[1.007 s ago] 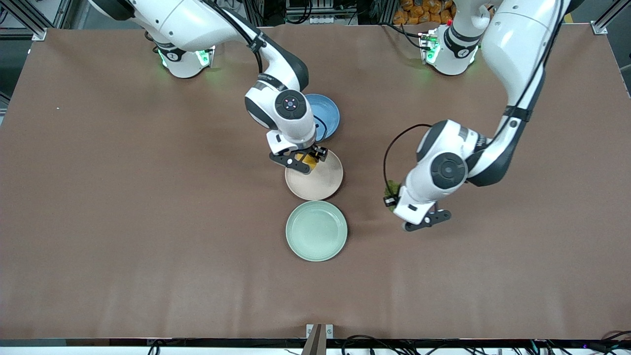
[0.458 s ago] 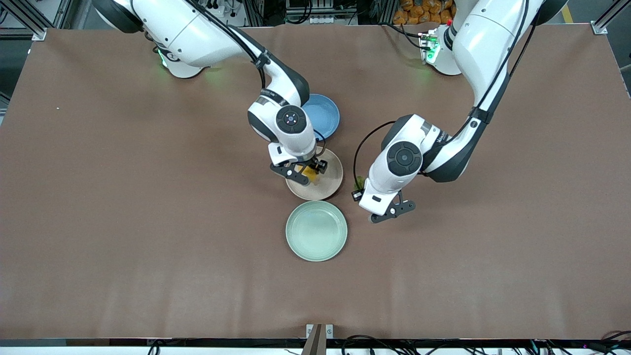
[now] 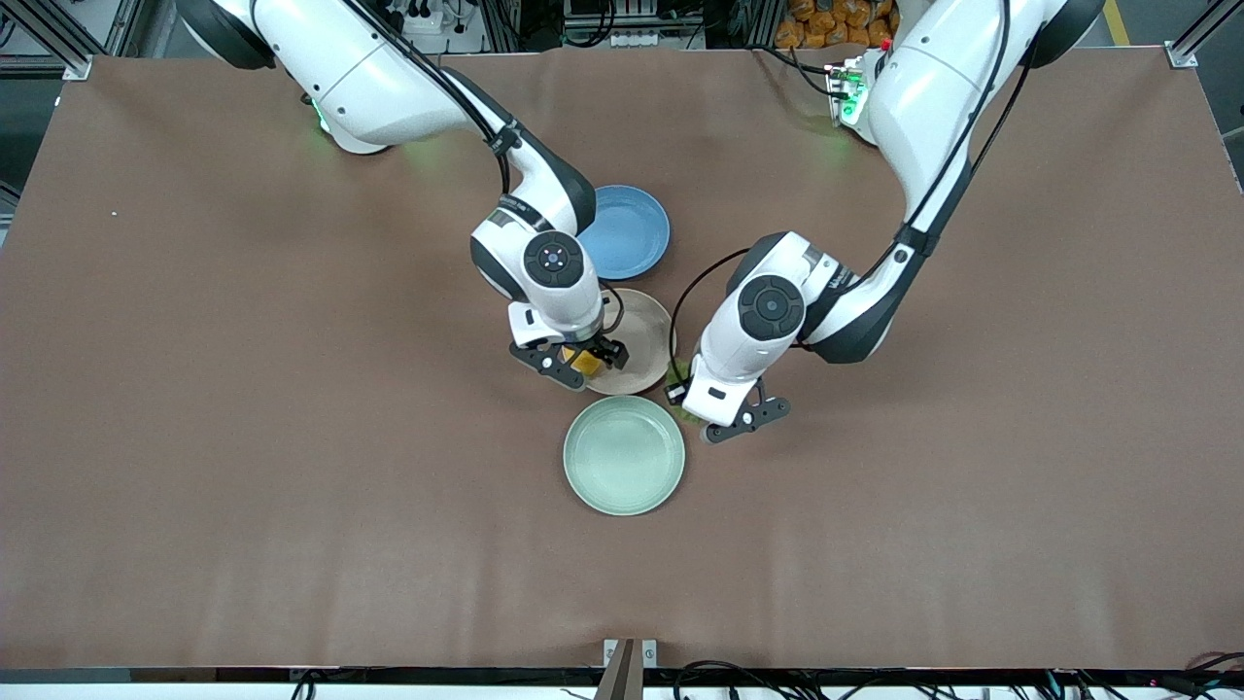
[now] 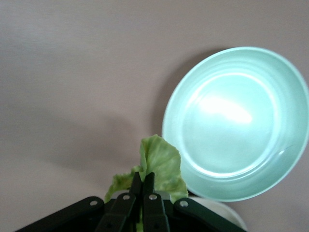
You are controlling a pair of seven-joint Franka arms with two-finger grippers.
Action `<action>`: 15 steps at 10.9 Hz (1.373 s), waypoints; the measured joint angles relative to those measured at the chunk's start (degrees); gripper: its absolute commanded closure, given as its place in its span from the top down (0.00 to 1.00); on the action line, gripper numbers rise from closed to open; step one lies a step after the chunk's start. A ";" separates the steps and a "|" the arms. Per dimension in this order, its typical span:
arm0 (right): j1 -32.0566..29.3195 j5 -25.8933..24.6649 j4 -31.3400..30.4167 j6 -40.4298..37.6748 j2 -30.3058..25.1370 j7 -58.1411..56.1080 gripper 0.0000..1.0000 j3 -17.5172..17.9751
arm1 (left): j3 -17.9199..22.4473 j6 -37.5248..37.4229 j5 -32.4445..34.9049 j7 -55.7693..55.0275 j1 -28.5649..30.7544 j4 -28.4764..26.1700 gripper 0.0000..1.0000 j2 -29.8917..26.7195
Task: Place lemon and lettuce in plates
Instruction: 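Carry the lemon to the cream plate while the left gripper carries lettuce, then open the right gripper over the cream plate, releasing the lemon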
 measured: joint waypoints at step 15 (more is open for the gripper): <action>-16.96 5.02 3.26 -26.99 -23.59 -38.32 1.00 -4.13 | 16.09 20.71 0.00 -14.58 -17.21 3.12 1.00 7.30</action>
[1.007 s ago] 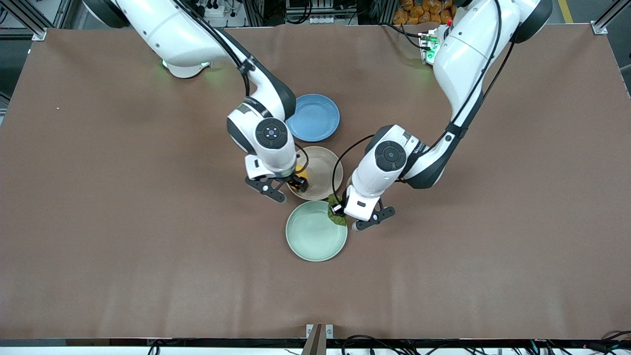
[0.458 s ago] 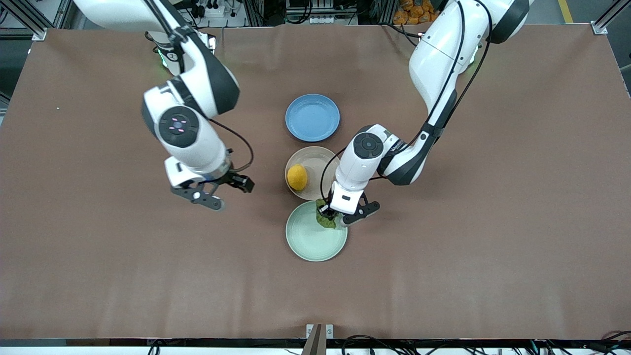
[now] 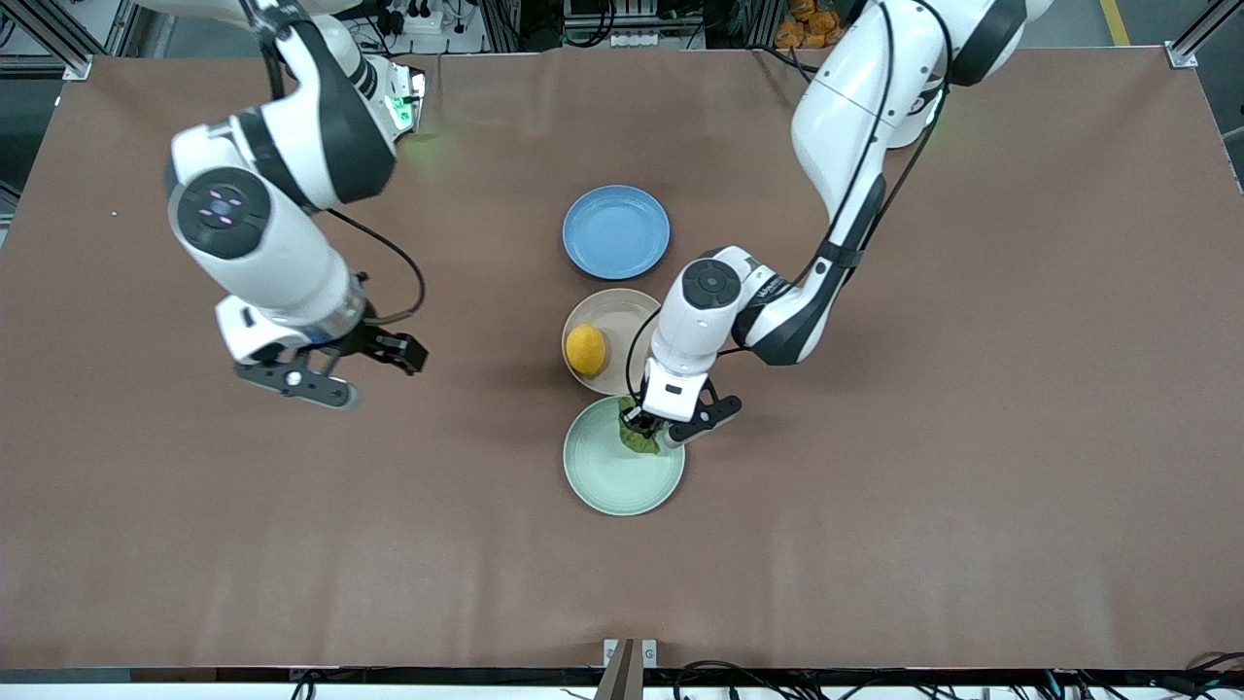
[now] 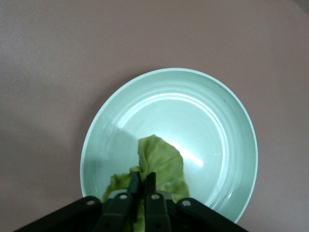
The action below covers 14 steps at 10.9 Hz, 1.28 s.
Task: Place lemon and lettuce in plates
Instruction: 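Open the right gripper over the cream plate, releasing the lemon, then open the left gripper to drop the lettuce onto the green plate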
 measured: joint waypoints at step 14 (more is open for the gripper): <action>-1.73 6.43 0.48 -7.04 -11.35 -14.61 1.00 -5.93 | 4.75 -32.22 0.55 33.53 10.75 1.80 1.00 -13.01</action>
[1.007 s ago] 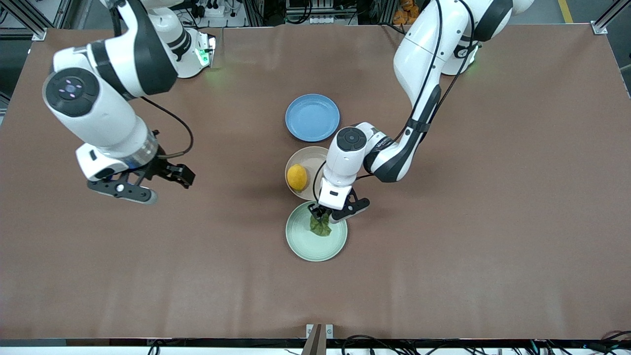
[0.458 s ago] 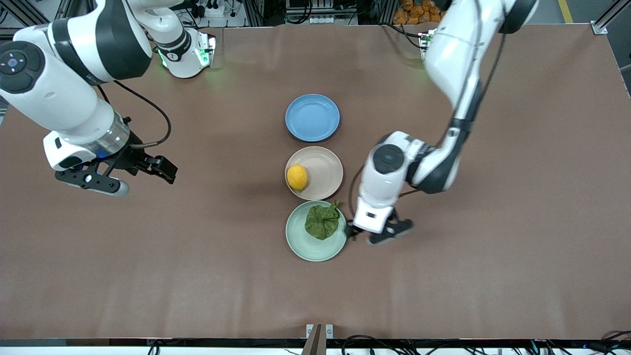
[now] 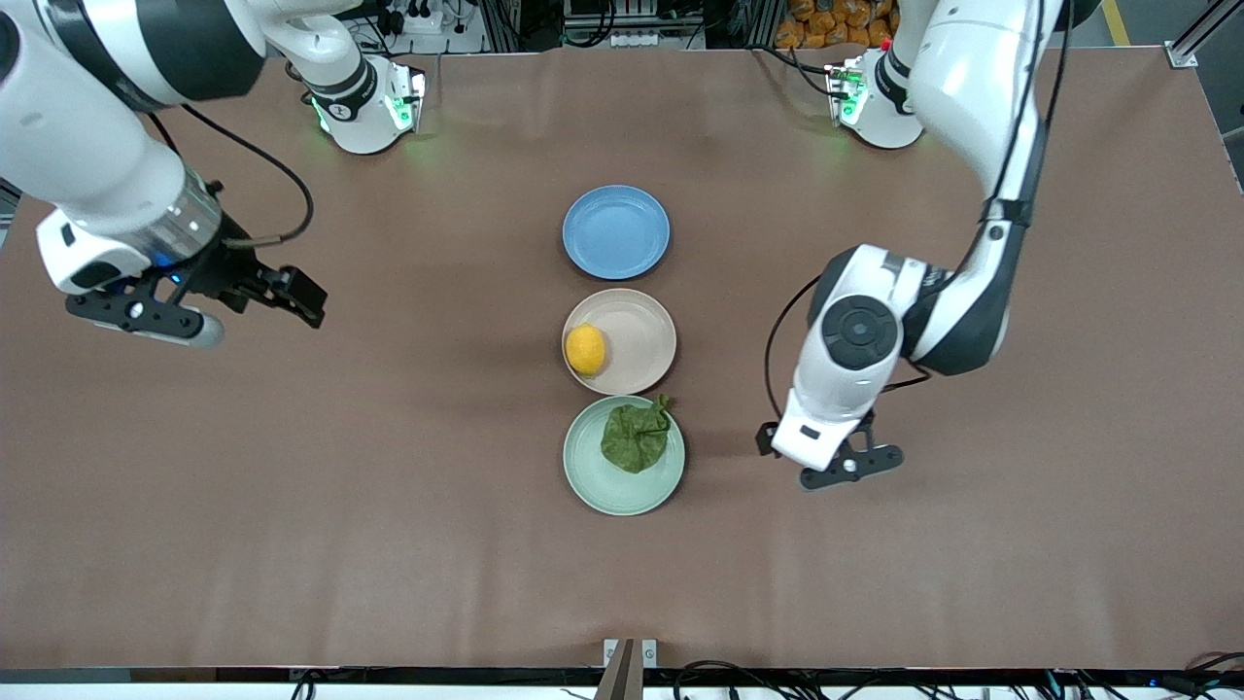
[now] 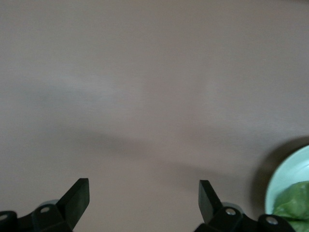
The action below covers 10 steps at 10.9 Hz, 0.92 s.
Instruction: Place lemon and lettuce in plates
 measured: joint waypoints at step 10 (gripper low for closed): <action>-1.10 0.09 0.16 -3.94 -3.65 -16.02 1.00 -7.87 | -3.16 -11.46 -1.84 24.58 16.51 -22.30 1.00 -29.62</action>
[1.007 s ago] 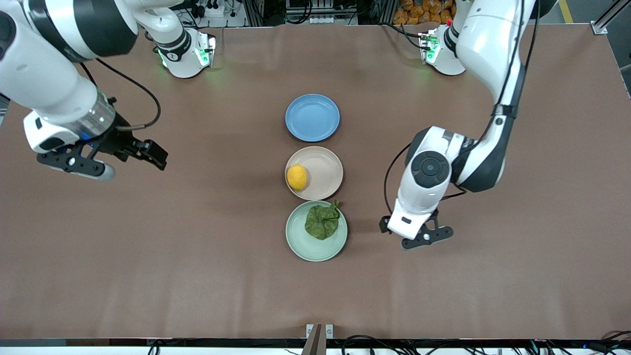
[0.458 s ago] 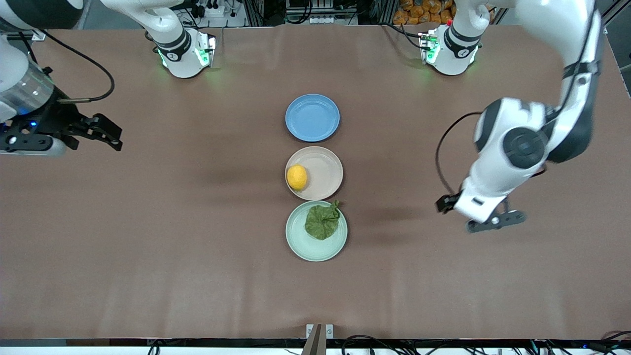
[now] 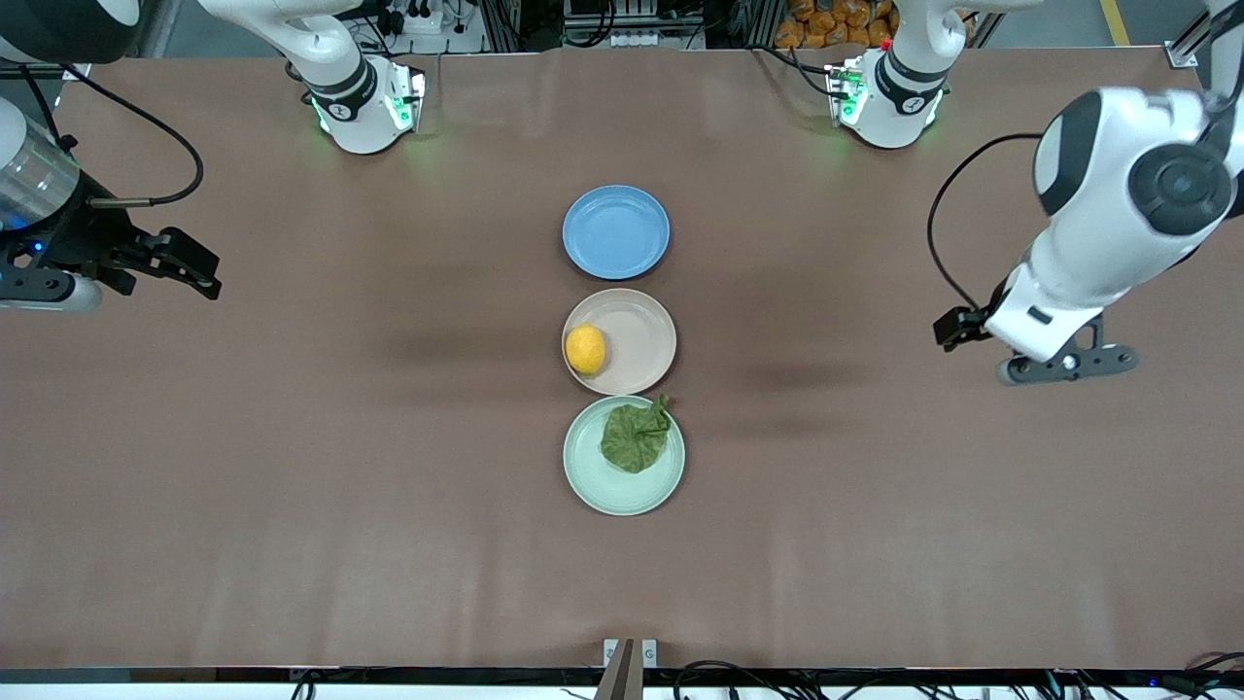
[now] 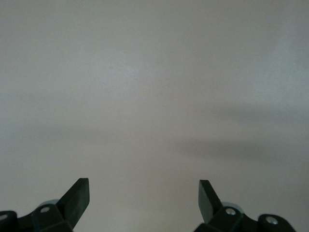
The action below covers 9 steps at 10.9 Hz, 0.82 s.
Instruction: Place lemon and lettuce in plates
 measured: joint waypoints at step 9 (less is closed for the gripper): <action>-5.87 3.50 0.27 -2.78 -0.80 -7.86 1.00 -1.73 | -0.02 -15.92 -3.87 8.16 0.77 12.62 1.00 -5.23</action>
